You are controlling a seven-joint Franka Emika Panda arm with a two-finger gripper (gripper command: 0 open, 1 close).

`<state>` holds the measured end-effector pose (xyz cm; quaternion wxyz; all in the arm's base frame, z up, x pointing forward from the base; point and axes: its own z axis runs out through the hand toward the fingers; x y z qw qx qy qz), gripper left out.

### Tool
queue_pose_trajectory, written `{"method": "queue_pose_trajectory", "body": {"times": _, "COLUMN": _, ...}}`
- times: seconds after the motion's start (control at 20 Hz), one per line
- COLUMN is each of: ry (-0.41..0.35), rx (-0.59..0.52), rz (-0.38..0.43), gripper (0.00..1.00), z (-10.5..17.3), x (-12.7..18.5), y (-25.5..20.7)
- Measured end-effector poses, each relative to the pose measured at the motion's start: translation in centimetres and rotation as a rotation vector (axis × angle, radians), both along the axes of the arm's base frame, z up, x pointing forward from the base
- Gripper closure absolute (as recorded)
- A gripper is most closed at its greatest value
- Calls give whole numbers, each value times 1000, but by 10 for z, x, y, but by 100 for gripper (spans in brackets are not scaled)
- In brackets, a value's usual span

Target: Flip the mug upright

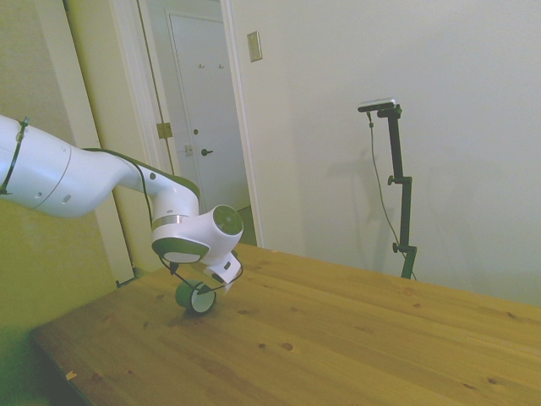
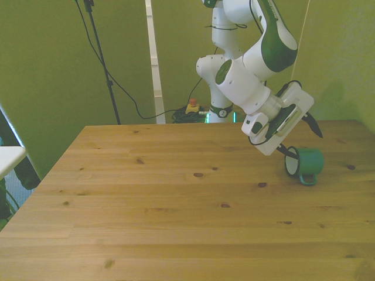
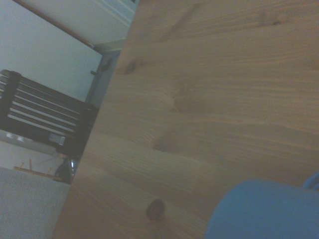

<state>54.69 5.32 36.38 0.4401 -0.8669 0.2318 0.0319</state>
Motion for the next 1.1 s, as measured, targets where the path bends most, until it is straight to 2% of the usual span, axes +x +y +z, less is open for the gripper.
{"method": "queue_pose_trajectory", "body": {"times": 0.55, "ry": 15, "rx": 144, "rz": 45, "gripper": 0, "z": -13, "x": 0, "y": -1}}
{"method": "queue_pose_trajectory", "body": {"times": 0.6, "ry": 17, "rx": 154, "rz": 48, "gripper": 100, "z": -13, "x": 0, "y": 0}}
{"method": "queue_pose_trajectory", "body": {"times": 1.1, "ry": 26, "rx": 182, "rz": 51, "gripper": 100, "z": -26, "x": 8, "y": 0}}
